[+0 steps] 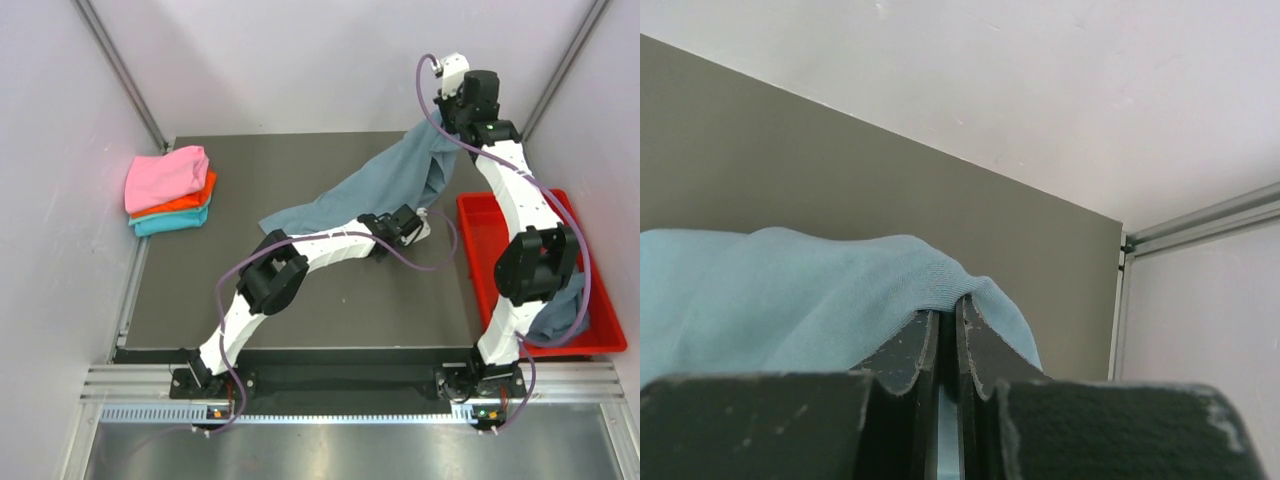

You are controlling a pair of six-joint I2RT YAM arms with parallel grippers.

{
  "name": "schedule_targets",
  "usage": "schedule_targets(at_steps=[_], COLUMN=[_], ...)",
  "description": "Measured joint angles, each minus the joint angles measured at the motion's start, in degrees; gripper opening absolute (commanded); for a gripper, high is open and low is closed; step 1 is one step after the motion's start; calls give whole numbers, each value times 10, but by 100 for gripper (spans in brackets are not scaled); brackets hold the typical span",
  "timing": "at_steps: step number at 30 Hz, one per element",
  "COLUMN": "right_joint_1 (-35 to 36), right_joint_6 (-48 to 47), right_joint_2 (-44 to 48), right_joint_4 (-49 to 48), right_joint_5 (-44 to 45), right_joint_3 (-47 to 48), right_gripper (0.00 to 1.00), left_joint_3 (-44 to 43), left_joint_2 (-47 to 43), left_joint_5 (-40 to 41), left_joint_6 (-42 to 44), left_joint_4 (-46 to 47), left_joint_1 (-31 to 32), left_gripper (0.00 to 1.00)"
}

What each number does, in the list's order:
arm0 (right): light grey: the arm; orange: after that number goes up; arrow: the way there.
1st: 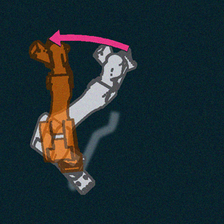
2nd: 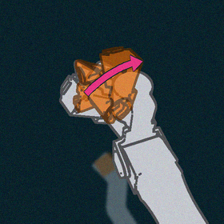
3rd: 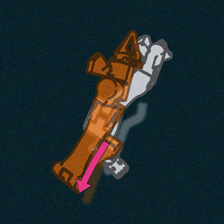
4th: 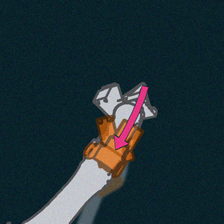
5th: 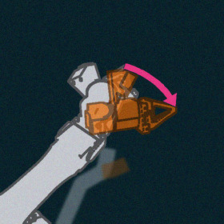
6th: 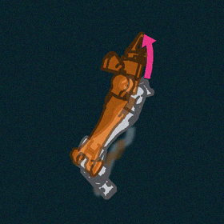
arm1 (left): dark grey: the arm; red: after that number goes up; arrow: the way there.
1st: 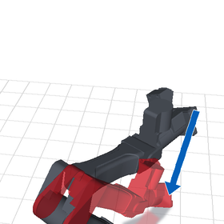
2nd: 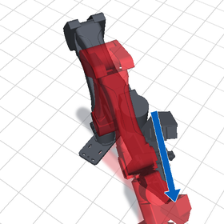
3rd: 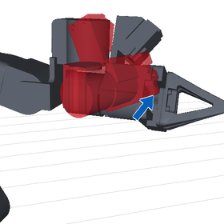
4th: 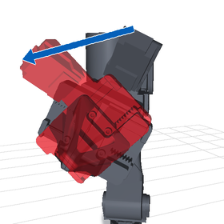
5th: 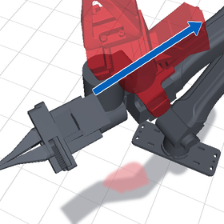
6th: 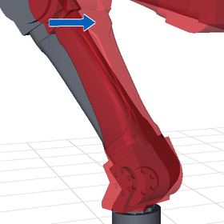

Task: Fold and stack the t-shirts
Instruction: Flatten the tshirt out

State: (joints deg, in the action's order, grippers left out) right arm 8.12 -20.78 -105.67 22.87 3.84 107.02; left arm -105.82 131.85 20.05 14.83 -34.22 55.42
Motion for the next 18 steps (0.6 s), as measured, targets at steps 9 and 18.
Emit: schedule_targets(at_steps=[9,18], right_joint_1=[-2,-7], right_joint_6=[8,24], right_joint_2=[18,209], right_joint_4=[14,13], right_joint_5=[-3,-48], right_joint_3=[-2,-70], right_gripper=[0,0], left_joint_3=[49,97], left_joint_2=[-63,-375], left_joint_5=[14,85], left_joint_6=[3,123], left_joint_4=[-8,71], left_joint_1=[-32,-135], left_gripper=[0,0])
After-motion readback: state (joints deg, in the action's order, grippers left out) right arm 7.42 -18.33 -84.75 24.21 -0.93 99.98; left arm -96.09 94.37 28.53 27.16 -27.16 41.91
